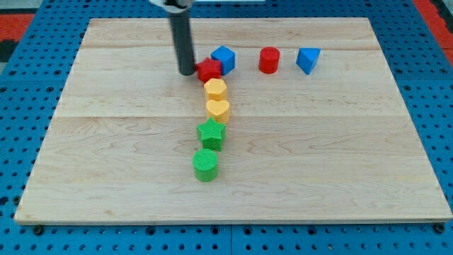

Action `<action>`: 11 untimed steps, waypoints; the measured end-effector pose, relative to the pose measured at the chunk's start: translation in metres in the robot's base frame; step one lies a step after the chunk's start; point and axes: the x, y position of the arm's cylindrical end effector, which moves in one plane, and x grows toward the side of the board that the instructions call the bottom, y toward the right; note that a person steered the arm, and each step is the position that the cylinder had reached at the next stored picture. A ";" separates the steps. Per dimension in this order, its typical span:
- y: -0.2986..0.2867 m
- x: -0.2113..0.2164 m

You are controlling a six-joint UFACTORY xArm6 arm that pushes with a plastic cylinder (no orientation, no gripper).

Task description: Move the red star to the right of the yellow blocks

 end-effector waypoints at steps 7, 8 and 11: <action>0.126 0.162; 0.163 0.149; 0.143 0.101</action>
